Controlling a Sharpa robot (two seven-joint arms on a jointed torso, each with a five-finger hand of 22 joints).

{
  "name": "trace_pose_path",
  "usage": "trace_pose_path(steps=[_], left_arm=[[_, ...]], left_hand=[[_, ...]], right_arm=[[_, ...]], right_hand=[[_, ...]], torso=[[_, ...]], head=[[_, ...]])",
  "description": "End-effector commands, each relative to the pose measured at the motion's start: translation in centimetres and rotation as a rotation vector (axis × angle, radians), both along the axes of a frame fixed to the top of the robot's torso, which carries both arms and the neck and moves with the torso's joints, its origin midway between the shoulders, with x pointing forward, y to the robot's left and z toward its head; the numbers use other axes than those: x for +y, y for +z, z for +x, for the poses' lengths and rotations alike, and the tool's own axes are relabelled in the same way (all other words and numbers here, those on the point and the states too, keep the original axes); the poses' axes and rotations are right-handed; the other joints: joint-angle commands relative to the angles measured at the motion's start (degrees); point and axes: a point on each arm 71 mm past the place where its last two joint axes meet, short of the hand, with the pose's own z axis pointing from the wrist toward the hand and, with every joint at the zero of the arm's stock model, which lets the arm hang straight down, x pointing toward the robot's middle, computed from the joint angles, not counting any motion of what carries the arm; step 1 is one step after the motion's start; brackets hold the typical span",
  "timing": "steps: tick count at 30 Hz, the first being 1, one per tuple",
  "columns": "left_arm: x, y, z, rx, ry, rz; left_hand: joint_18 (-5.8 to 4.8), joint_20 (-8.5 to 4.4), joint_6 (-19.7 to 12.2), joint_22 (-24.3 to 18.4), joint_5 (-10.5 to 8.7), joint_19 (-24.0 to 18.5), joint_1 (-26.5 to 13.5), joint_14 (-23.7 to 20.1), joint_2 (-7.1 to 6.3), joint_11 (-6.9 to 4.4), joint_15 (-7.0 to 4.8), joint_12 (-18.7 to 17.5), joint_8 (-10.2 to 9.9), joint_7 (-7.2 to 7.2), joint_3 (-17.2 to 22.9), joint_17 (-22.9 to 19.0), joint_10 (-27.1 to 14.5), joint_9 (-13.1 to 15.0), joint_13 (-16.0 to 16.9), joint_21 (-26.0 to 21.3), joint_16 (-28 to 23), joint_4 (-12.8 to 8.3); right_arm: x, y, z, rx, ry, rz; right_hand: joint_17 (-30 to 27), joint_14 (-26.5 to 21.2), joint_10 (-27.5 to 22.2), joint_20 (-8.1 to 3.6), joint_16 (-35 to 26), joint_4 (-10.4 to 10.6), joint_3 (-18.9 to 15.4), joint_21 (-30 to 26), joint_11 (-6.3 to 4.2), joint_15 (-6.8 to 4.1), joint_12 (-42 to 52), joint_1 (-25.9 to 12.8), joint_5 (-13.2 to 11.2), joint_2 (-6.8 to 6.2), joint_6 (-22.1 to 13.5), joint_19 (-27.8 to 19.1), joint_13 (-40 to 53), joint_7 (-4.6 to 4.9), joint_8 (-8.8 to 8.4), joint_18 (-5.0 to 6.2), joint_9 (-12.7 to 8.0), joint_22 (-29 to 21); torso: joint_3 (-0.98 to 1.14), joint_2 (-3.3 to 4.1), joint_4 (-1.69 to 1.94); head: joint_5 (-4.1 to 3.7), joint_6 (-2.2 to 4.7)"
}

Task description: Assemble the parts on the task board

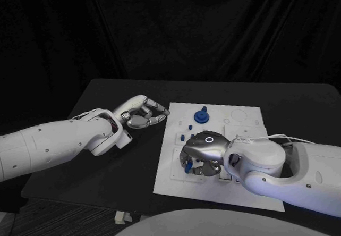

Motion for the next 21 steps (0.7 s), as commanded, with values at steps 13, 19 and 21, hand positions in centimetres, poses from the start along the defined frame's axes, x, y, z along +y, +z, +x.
trace_pose_path(steps=[13, 19, 21], left_arm=[[-0.43, -0.02, 0.01, 0.002, -0.013, -0.010], [-0.52, -0.03, 0.03, 0.002, -0.016, -0.011], [-0.54, -0.04, 0.04, 0.003, -0.017, -0.011]], left_hand=[[0.99, 0.01, -0.08, 6.07, 0.29, -0.52, 0.08, -0.54, 0.56, 0.11, 0.00, -0.38, -0.11, 0.22, 0.50, -0.24, -0.02, -0.01, -0.10, -0.43, -0.31, 0.06], [0.99, 0.01, -0.08, 6.07, 0.29, -0.52, 0.08, -0.54, 0.56, 0.11, 0.00, -0.38, -0.11, 0.22, 0.50, -0.24, -0.02, -0.01, -0.10, -0.43, -0.31, 0.06], [0.99, 0.01, -0.08, 6.07, 0.29, -0.52, 0.08, -0.54, 0.56, 0.11, 0.00, -0.38, -0.11, 0.22, 0.50, -0.24, -0.02, -0.01, -0.10, -0.43, -0.31, 0.06]], right_arm=[[0.45, -0.47, -0.45, -0.095, 0.061, -0.014], [0.48, -0.65, -0.50, -0.124, 0.073, -0.020], [0.52, -0.70, -0.54, -0.137, 0.080, -0.026]], right_hand=[[0.05, -0.03, -0.15, 0.00, -0.15, -0.04, 0.40, -0.01, 0.35, 0.54, -0.32, 0.28, 0.46, 0.61, -0.36, -0.42, 0.09, -0.04, -0.21, -0.70, 0.07, 5.30], [0.11, -0.04, -0.17, 0.01, -0.11, -0.10, 0.45, 0.04, 0.34, 0.53, -0.35, 0.31, 0.62, 0.64, -0.41, -0.45, 0.09, -0.05, -0.25, -0.69, 0.08, 5.31], [0.04, -0.08, -0.18, 0.01, -0.16, -0.15, 0.47, -0.01, 0.34, 0.50, -0.37, 0.33, 0.71, 0.64, -0.44, -0.48, 0.09, -0.07, -0.27, -0.67, 0.09, 5.30]], torso=[[0.00, 0.01, 0.06], [0.01, 0.00, 0.03], [0.02, 0.00, 0.02]], head=[[-0.24, 0.00], [-0.10, 0.00], [-0.13, 0.00]])
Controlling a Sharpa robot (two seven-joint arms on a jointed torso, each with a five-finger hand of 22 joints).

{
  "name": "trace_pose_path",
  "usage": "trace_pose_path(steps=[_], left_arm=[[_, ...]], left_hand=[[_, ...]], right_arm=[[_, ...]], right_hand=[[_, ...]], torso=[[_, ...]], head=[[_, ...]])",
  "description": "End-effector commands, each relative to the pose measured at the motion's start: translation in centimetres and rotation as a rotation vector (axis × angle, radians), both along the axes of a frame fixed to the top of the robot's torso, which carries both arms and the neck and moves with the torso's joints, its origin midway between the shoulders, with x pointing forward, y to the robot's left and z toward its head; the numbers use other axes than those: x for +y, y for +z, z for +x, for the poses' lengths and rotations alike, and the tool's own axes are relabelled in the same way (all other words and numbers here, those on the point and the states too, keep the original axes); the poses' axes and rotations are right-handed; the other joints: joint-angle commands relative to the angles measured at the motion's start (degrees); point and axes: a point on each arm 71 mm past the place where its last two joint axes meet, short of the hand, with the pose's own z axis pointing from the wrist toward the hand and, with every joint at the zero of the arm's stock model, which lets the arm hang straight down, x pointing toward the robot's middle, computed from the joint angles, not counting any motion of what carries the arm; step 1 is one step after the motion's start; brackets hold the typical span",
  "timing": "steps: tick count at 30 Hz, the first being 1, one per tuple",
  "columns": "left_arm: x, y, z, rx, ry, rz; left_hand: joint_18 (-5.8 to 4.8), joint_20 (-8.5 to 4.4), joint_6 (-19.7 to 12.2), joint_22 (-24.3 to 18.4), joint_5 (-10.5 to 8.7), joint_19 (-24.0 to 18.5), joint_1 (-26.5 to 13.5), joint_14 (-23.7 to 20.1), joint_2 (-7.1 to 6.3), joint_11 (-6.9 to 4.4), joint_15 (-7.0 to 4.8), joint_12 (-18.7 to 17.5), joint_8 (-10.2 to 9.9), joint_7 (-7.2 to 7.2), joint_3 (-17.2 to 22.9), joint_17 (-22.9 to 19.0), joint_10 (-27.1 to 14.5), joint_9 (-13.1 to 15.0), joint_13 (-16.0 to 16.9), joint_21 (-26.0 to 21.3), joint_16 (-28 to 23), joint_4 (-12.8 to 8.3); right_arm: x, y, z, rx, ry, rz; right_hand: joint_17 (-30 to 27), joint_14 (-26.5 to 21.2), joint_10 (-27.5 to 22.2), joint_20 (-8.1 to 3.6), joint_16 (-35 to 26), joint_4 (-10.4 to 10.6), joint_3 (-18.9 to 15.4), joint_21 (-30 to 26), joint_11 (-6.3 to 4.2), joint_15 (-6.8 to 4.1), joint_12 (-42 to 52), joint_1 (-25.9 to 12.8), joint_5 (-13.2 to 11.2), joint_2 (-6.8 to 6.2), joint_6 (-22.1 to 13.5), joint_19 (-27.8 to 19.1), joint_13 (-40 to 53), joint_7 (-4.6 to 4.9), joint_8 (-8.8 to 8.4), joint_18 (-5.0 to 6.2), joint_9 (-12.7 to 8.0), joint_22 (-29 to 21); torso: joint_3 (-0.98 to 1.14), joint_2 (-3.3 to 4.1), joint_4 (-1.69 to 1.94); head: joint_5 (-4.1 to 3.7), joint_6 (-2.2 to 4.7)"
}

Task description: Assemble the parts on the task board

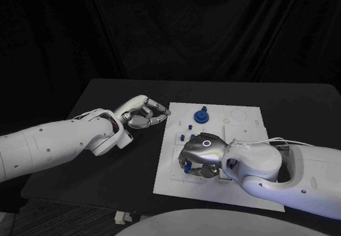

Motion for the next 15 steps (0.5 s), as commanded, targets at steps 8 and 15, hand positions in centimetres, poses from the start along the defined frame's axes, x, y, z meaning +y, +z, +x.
trace_pose_path(steps=[8, 15], left_arm=[[-0.26, -0.01, -0.02, 0.003, -0.012, -0.009], [-0.28, -0.04, 0.00, 0.005, -0.013, -0.009]], left_hand=[[0.99, -0.05, -0.12, 6.09, 0.32, -0.46, -0.01, -0.55, 0.50, 0.13, 0.01, -0.27, -0.13, 0.22, 0.38, 0.02, -0.08, -0.02, -0.06, -0.14, -0.29, -0.09], [0.99, -0.05, -0.12, 6.09, 0.32, -0.46, -0.01, -0.55, 0.50, 0.13, 0.01, -0.27, -0.13, 0.22, 0.38, 0.02, -0.08, -0.02, -0.06, -0.14, -0.29, -0.09]], right_arm=[[0.34, -0.14, -0.32, -0.084, 0.050, -0.023], [0.23, -0.33, -0.32, -0.084, 0.048, -0.039]], right_hand=[[-0.31, -0.07, -0.24, -0.04, -0.39, -0.21, 0.26, -0.22, 0.22, 0.04, -0.38, 0.03, 0.60, 0.38, -0.67, -0.66, 0.03, -0.13, -0.10, -0.55, 0.05, 5.26], [-0.40, -0.14, -0.30, -0.07, -0.47, -0.21, 0.26, -0.36, 0.23, -0.02, -0.43, -0.07, 0.61, 0.38, -0.75, -0.74, 0.03, -0.13, -0.16, -0.50, 0.05, 5.22]], torso=[[0.00, 0.00, -0.02], [0.01, -0.01, -0.01]], head=[[-0.05, 0.00], [-0.13, 0.00]])
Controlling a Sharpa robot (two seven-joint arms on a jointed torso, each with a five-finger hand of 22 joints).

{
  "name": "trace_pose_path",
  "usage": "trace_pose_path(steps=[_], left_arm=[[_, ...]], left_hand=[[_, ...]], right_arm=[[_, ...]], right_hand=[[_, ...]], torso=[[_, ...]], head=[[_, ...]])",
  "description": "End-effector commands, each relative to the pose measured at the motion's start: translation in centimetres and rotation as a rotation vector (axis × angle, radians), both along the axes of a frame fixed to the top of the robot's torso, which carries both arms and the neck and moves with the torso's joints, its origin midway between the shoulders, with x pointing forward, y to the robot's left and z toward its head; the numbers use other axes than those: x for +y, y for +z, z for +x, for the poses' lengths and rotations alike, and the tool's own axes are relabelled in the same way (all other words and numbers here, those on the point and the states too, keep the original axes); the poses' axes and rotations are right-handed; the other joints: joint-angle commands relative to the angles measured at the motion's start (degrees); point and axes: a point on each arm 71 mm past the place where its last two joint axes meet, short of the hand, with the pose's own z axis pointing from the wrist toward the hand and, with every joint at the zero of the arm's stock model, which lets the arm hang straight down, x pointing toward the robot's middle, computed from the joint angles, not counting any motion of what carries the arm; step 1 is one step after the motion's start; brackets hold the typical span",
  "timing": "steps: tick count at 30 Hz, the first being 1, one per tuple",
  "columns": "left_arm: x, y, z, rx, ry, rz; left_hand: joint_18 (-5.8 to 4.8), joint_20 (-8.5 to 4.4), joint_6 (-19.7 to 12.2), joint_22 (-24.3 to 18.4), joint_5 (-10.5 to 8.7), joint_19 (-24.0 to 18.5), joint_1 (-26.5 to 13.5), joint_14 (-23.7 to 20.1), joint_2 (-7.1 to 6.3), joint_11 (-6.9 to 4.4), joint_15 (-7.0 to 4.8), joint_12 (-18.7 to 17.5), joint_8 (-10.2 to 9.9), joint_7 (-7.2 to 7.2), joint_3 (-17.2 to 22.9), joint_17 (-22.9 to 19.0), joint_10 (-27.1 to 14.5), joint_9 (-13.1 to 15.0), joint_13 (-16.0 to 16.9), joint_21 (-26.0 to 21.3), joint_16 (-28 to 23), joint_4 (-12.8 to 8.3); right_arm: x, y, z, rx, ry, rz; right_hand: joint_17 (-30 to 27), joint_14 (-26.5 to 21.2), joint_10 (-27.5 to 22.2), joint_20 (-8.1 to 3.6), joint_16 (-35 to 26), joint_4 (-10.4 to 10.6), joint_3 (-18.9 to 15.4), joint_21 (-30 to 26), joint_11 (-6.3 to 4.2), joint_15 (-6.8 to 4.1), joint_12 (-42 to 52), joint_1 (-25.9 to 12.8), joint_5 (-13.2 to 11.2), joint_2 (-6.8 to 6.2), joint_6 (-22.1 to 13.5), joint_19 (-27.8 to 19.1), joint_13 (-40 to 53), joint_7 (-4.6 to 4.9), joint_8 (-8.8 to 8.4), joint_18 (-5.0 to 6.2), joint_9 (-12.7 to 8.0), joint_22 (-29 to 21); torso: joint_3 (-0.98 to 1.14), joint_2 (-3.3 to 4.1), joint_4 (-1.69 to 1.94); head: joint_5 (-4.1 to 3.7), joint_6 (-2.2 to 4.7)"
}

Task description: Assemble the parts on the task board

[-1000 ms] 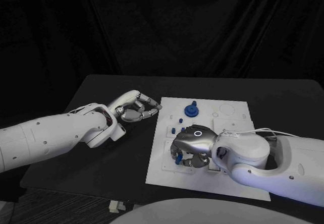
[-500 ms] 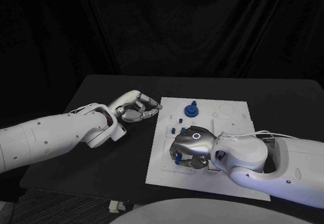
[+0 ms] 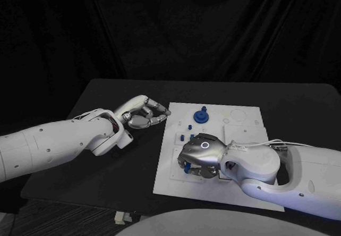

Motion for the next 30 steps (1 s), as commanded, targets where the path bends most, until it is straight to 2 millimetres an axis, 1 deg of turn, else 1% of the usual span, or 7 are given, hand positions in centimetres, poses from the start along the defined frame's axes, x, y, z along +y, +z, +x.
trace_pose_path(steps=[1, 23, 30], left_arm=[[-0.2, 0.0, -0.1, 0.003, -0.011, -0.009], [-0.4, -0.1, 0.0, 0.009, -0.018, -0.009], [-0.4, -0.1, 0.0, 0.011, -0.019, -0.009]], left_hand=[[0.99, -0.05, -0.12, 6.09, 0.32, -0.47, -0.01, -0.56, 0.50, 0.13, 0.02, -0.27, -0.13, 0.23, 0.38, 0.02, -0.08, -0.02, -0.06, -0.14, -0.30, -0.09], [1.01, -0.02, -0.19, 6.07, 0.36, -0.55, -0.02, -0.63, 0.55, 0.16, 0.05, -0.32, -0.18, 0.22, 0.43, -0.05, -0.13, -0.04, -0.06, -0.21, -0.32, -0.08], [1.01, -0.02, -0.19, 6.07, 0.36, -0.55, -0.02, -0.63, 0.55, 0.16, 0.05, -0.32, -0.18, 0.22, 0.43, -0.05, -0.13, -0.04, -0.06, -0.21, -0.32, -0.08]], right_arm=[[0.0, -0.1, -0.1, -0.023, 0.015, -0.018], [0.0, -0.9, -0.1, -0.009, 0.010, -0.040], [0.0, -1.3, -0.1, -0.005, 0.007, -0.031]], right_hand=[[-0.08, -0.14, -0.29, -0.07, -0.24, -0.21, 0.26, -0.36, 0.22, -0.02, -0.27, -0.07, 0.25, 0.38, -0.25, -0.33, 0.06, -0.01, -0.05, -0.51, 0.06, 5.18], [-0.29, -0.37, -0.47, -0.20, -0.45, -0.45, 0.35, -0.53, 0.15, -0.33, -0.39, -0.04, 0.32, 0.39, -0.46, -0.53, 0.08, -0.15, -0.19, -0.40, 0.08, 5.14], [-0.26, -0.51, -0.71, -0.35, -0.45, -0.65, 0.40, -0.73, 0.08, -0.50, -0.46, -0.19, 0.38, 0.38, -1.26, -0.76, 0.19, -0.23, -0.67, -0.34, -0.02, 5.08]], torso=[[0.00, 0.01, 0.01], [0.00, -0.01, 0.02], [0.00, 0.00, 0.02]], head=[[-0.05, 0.00], [-0.02, 0.00], [0.05, 0.00]])
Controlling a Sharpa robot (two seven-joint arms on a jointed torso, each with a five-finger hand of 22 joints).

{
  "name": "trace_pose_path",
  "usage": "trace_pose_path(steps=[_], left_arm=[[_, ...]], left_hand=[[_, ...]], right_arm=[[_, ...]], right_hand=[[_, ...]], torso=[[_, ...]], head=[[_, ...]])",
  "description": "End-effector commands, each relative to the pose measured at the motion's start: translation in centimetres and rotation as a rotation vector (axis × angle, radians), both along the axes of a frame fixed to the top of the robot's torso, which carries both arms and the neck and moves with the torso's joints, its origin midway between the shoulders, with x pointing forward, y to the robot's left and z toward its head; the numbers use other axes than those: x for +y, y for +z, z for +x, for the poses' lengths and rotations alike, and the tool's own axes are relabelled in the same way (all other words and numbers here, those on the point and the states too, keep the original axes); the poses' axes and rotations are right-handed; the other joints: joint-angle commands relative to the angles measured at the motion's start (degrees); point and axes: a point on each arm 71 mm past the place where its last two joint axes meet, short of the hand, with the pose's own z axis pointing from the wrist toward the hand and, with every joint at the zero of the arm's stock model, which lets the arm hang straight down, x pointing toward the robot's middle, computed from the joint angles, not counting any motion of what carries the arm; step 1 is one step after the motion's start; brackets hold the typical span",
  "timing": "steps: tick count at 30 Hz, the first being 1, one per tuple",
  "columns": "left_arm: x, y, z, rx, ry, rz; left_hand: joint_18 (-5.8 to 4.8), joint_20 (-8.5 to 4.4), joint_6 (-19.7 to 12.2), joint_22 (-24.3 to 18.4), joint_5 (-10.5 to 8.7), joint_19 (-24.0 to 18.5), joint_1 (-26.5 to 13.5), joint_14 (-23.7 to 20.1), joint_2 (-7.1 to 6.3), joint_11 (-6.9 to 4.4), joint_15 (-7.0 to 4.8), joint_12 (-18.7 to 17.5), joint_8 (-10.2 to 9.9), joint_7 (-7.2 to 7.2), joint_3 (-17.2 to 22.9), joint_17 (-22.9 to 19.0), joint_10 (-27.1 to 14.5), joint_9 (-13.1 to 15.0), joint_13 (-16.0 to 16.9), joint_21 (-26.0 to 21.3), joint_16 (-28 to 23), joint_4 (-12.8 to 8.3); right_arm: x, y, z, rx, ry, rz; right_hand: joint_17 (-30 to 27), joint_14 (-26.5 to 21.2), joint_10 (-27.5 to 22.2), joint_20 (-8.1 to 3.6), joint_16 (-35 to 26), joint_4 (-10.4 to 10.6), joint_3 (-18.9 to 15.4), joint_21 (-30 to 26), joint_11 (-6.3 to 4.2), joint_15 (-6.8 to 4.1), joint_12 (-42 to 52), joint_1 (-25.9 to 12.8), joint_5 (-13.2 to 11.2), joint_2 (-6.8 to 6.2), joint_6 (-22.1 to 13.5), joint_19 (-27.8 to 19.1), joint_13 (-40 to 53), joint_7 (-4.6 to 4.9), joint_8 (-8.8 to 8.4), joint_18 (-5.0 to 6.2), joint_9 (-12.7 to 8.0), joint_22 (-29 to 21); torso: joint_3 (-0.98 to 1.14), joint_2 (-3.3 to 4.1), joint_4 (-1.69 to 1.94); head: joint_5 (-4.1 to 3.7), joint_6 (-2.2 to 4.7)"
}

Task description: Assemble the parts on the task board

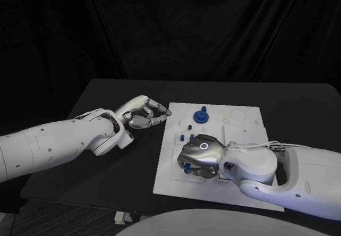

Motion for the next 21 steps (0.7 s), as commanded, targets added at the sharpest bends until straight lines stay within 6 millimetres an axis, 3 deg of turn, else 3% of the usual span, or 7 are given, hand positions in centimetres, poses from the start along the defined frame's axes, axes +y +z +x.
trace_pose_path(steps=[1, 21], left_arm=[[-0.20, -0.03, -0.08, 0.006, -0.013, -0.009], [-0.30, -0.10, -0.07, 0.012, -0.016, -0.008]], left_hand=[[1.01, -0.02, -0.19, 6.07, 0.36, -0.56, -0.02, -0.42, 0.55, 0.16, -0.17, -0.32, -0.18, 0.22, 0.28, -0.05, -0.13, -0.03, -0.07, -0.21, -0.35, 0.09], [1.02, 0.02, -0.22, 6.06, 0.40, -0.65, -0.04, -0.52, 0.63, 0.19, -0.13, -0.35, -0.20, 0.24, 0.34, -0.16, -0.13, -0.04, -0.05, -0.27, -0.39, 0.12]], right_arm=[[-0.09, -0.63, -0.19, 0.004, 0.004, -0.017], [-0.34, -0.92, -0.26, 0.015, 0.001, -0.041]], right_hand=[[-0.06, -0.32, -0.64, 0.05, -0.25, -0.34, 0.08, -0.35, 0.00, -0.31, -0.24, -0.19, 0.17, 0.41, -0.52, -0.39, 0.05, -0.02, -0.38, -0.33, -0.14, 5.09], [-0.65, -0.85, -1.27, -0.13, -0.78, -0.55, -0.03, -0.89, -0.22, -0.49, -0.13, -0.98, -0.31, 0.35, -1.30, -0.91, 0.46, -0.46, -0.78, -0.26, -0.06, 4.93]], torso=[[0.00, 0.02, -0.01], [0.00, 0.00, -0.01]], head=[[0.06, 0.00], [-0.05, 0.00]])
